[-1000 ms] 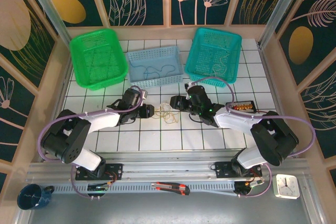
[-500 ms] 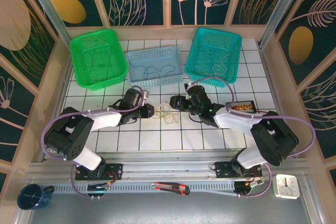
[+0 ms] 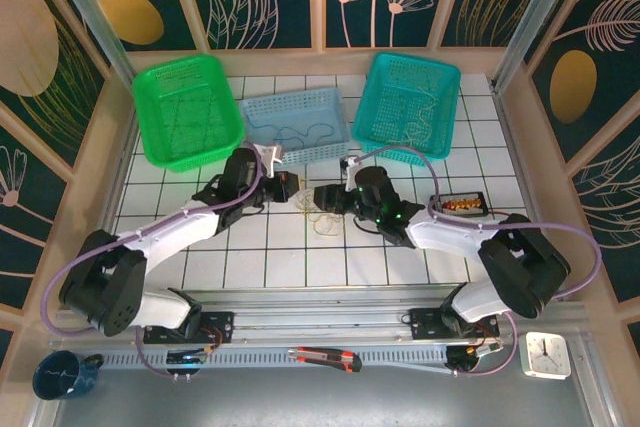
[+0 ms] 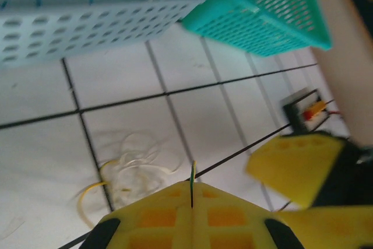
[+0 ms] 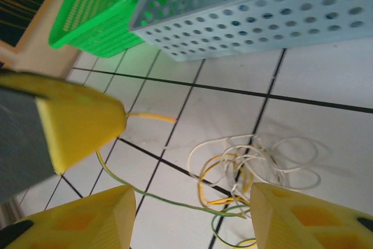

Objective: Untangle the cables
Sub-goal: Untie the cable from multiple cables.

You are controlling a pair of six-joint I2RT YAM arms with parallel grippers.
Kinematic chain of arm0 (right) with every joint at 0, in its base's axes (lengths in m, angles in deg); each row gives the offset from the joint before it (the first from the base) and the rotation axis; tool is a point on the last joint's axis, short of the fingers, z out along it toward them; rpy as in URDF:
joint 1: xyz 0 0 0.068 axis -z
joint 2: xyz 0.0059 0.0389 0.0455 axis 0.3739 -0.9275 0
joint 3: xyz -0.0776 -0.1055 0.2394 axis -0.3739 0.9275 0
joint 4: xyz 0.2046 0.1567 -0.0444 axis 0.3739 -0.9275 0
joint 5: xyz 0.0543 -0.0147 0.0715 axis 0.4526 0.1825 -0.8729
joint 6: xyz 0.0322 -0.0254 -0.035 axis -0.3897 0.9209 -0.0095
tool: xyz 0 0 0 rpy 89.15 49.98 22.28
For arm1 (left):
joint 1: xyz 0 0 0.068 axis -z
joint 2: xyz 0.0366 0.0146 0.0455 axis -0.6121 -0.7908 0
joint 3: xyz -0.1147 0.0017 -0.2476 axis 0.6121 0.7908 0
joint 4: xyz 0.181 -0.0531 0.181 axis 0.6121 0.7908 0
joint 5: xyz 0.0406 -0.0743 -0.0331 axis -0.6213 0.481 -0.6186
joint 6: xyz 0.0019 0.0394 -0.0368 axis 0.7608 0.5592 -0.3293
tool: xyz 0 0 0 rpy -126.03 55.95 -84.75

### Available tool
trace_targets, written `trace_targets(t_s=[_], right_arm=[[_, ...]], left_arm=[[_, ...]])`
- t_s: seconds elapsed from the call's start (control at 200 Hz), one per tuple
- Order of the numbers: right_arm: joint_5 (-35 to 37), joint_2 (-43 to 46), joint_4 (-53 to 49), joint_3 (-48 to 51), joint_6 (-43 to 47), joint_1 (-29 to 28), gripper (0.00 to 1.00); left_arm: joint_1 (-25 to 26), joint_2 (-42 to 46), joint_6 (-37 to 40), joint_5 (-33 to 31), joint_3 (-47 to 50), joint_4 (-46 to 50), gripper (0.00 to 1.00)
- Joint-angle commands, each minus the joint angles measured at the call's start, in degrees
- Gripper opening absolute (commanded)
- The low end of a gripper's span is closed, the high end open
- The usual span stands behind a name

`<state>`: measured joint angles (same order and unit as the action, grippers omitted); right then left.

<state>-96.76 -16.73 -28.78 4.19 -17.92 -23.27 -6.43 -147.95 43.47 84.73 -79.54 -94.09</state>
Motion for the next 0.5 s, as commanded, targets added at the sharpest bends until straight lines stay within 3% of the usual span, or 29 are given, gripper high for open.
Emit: trace_targets(t_s=[0.0, 0.205, 0.495], right_arm=[[-2.12, -0.9, 6.72, 0.05, 4.89, -1.54, 0.54], [-2.04, -5.85, 11.4, -2.45, 6.85, -4.13, 0.55], [6.12, -15.96, 20.31, -3.68, 3.8, -4.84, 0.51]], left_arm=[[0.33, 1.62, -3.29, 3.48, -2.3, -0.82, 0.0], [0.31, 3.2, -6.26, 5.34, -4.15, -2.23, 0.0], [0.36, 5.67, -10.24, 7.69, -7.2, -4.13, 0.0]])
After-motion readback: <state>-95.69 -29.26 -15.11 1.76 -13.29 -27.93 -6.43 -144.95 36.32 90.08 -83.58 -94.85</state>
